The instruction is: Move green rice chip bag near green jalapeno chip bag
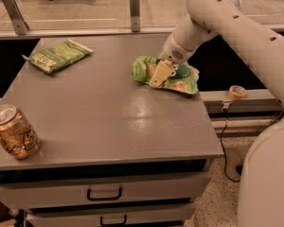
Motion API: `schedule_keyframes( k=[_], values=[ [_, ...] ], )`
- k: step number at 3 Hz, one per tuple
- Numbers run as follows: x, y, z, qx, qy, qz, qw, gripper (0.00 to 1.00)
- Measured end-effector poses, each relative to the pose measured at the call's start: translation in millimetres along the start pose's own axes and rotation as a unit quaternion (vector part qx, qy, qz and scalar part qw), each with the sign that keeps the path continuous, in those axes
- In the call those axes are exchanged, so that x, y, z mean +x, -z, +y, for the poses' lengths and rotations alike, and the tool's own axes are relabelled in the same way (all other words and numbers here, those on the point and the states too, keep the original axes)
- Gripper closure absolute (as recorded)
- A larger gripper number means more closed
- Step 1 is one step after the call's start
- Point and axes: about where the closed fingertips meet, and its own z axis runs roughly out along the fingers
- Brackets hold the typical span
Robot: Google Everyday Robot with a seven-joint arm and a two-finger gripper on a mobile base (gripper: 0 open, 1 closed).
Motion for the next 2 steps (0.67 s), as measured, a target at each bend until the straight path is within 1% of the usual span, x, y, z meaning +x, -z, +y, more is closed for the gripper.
schedule_keyframes(
  k=[2],
  values=[
    [-2.4, 5.1, -0.3, -0.004, -0.004, 0.0, 1.0, 0.92]
  ],
)
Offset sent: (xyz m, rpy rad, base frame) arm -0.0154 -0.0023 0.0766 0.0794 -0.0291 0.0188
